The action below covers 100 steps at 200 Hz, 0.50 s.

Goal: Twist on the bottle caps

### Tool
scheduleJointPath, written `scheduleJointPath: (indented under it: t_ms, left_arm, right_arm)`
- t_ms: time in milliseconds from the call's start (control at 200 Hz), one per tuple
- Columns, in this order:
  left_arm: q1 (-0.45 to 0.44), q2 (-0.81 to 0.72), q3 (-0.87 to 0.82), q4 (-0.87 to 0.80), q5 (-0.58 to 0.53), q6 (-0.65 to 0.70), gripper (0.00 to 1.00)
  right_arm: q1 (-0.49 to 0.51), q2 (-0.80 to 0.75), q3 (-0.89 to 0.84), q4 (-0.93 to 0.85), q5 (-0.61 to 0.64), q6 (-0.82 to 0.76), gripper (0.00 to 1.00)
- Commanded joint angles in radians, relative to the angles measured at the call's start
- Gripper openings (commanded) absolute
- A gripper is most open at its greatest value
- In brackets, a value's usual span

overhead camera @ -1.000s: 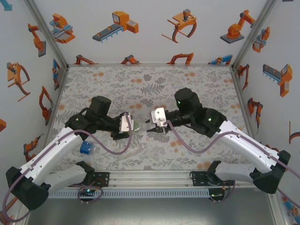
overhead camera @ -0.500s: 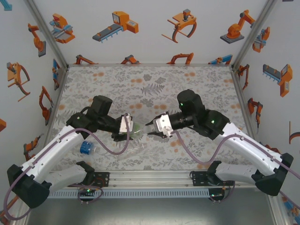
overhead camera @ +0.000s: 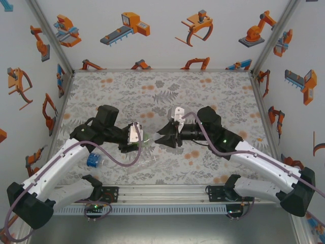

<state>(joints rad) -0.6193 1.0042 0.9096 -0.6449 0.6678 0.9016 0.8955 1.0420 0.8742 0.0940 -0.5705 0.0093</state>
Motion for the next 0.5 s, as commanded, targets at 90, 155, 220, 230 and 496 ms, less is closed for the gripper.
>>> scheduleJointPath:
  t_ms: [90, 155, 220, 230, 496]
  left_arm:
    - [-0.004, -0.052, 0.0, 0.207, 0.123, -0.079, 0.0]
    - [0.002, -0.055, -0.005, 0.241, 0.099, -0.112, 0.0]
    - [0.006, -0.05, -0.005, 0.259, 0.074, -0.133, 0.0]
    - [0.007, -0.049, -0.004, 0.262, 0.068, -0.135, 0.0]
    - [0.005, -0.035, 0.014, 0.264, 0.037, -0.149, 0.0]
  right_arm:
    - [0.004, 0.016, -0.096, 0.074, 0.345, 0.494, 0.0]
    - [0.003, 0.015, -0.115, 0.07, 0.409, 0.616, 0.0]
    - [0.003, 0.019, -0.122, 0.059, 0.457, 0.746, 0.0]
    - [0.003, 0.02, -0.122, 0.057, 0.461, 0.769, 0.0]
    - [0.002, 0.116, -0.054, -0.021, 0.422, 1.157, 0.0]
